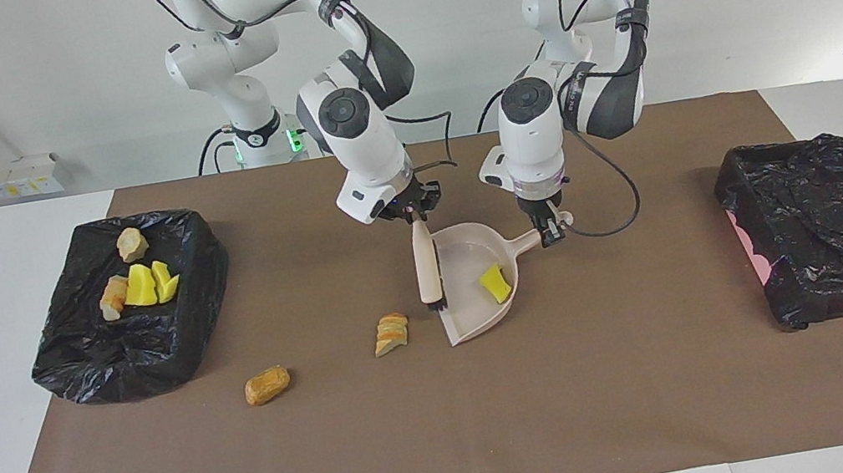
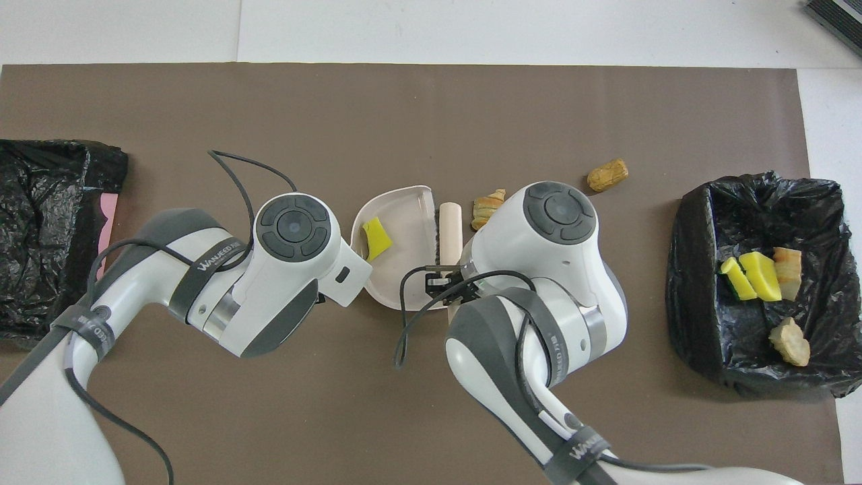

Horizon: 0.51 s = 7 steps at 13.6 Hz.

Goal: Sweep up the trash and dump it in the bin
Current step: 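Reach the brush with the right gripper past the tan pieces near the bag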

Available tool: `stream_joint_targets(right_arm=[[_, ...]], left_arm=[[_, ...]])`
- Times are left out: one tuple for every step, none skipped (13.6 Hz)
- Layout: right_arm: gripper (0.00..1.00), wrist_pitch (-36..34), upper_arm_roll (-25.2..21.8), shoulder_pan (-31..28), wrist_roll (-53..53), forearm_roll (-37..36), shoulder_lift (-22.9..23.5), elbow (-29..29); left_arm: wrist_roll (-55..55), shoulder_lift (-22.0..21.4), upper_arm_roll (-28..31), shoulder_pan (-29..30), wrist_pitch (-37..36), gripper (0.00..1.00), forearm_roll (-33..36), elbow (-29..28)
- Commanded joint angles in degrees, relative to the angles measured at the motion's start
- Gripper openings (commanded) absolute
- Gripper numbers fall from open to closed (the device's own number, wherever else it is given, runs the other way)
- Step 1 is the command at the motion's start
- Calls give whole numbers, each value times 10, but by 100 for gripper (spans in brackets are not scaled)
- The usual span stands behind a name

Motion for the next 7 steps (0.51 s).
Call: stream_joint_targets(right_arm=[[0, -30, 2, -37, -28, -78, 8, 27], [0, -41, 1, -42, -28, -141, 8, 32], [0, -44, 1, -56, -29, -186, 9, 38], [0, -45, 0, -66, -28, -214, 10, 39], [0, -44, -1, -83, -30, -247, 12, 38], [0, -44, 1, -109, -39, -290, 15, 38], [0, -44, 1, -131, -67, -322, 18, 37]], left_arm=[[-62, -18, 3, -1, 17, 0, 3, -20], [-86, -18, 3, -1, 17, 0, 3, -21], [-96, -18, 3, -1, 17, 0, 3, -21], [-96, -19, 3, -1, 17, 0, 3, -25], [-96, -19, 3, -1, 18, 0, 3, -26], [-96, -19, 3, -1, 19, 0, 3, -26], [-96, -19, 3, -1, 20, 0, 3, -27]])
